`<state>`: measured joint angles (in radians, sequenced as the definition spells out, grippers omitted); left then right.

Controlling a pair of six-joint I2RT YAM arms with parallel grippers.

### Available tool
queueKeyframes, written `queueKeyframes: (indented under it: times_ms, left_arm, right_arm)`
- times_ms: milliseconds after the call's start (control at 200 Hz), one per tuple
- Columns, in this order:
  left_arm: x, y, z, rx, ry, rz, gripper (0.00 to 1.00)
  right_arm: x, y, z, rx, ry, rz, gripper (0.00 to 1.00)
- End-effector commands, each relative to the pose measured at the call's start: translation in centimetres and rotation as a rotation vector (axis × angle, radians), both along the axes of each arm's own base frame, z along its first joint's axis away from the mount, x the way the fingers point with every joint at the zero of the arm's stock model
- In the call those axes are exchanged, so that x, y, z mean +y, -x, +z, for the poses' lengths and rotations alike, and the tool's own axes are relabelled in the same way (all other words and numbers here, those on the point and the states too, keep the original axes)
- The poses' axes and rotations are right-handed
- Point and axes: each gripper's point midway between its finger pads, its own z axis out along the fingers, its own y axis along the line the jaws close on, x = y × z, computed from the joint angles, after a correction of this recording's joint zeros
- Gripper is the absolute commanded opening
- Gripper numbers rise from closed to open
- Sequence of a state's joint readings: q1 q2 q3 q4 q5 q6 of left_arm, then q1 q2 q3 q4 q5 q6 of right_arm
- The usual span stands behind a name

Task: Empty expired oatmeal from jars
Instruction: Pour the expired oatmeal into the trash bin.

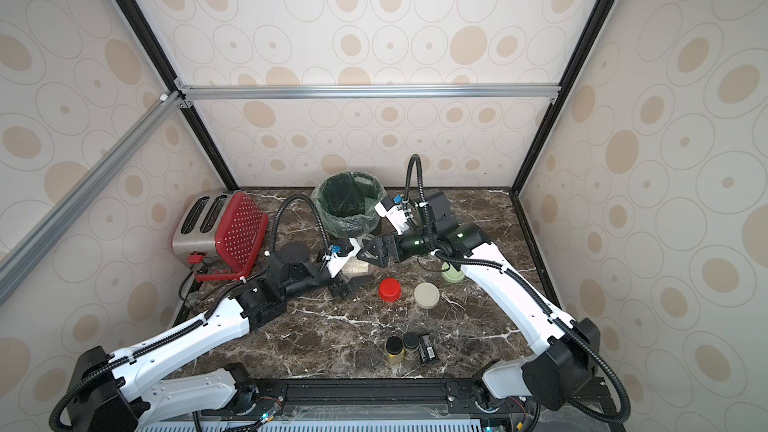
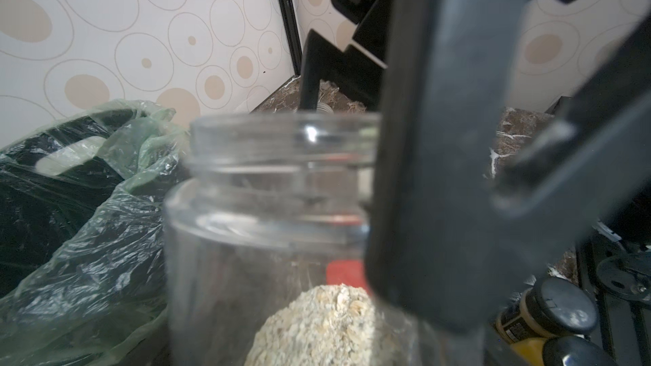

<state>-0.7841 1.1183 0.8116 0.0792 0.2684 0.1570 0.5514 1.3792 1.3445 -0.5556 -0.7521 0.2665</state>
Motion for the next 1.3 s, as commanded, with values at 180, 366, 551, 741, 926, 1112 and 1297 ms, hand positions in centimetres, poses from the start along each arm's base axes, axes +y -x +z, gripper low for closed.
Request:
queueKeyframes:
  times_ms: [180, 366, 551, 741, 926, 1112, 1297]
  left_arm:
    - [-0.3, 0.1, 6.6, -0.163, 0.109, -0.030, 0.00]
    - [0.0, 0.1, 6.7, -0.175, 0.106, -0.021, 0.00]
    - [0.2, 0.1, 6.7, -0.182, 0.094, -0.014, 0.00]
    - [0.7, -0.2, 6.9, -0.216, 0.089, 0.013, 0.72]
    - [1.2, -0.6, 7.5, -0.283, 0.148, 0.057, 0.99]
    - [0.8, -0.5, 7.2, -0.349, 0.208, 0.039, 0.99]
    - [1.0, -0.4, 6.8, -0.400, 0.240, 0.046, 0.99]
  right_arm:
    - [2.4, 0.7, 0.1, 0.009, -0.038, 0.099, 0.99]
    - [2.7, 0.9, 0.1, 0.025, -0.057, 0.122, 0.90]
    - [3.0, 0.9, 0.8, 0.049, -0.089, 0.123, 0.68]
    - [2.9, 0.5, 2.1, 0.094, -0.112, 0.087, 0.36]
    - [2.6, 0.1, 3.6, 0.182, -0.178, 0.074, 0.20]
    - [2.2, 0.0, 4.8, 0.244, -0.229, 0.075, 0.17]
    - [2.4, 0.2, 5.5, 0.291, -0.255, 0.104, 0.15]
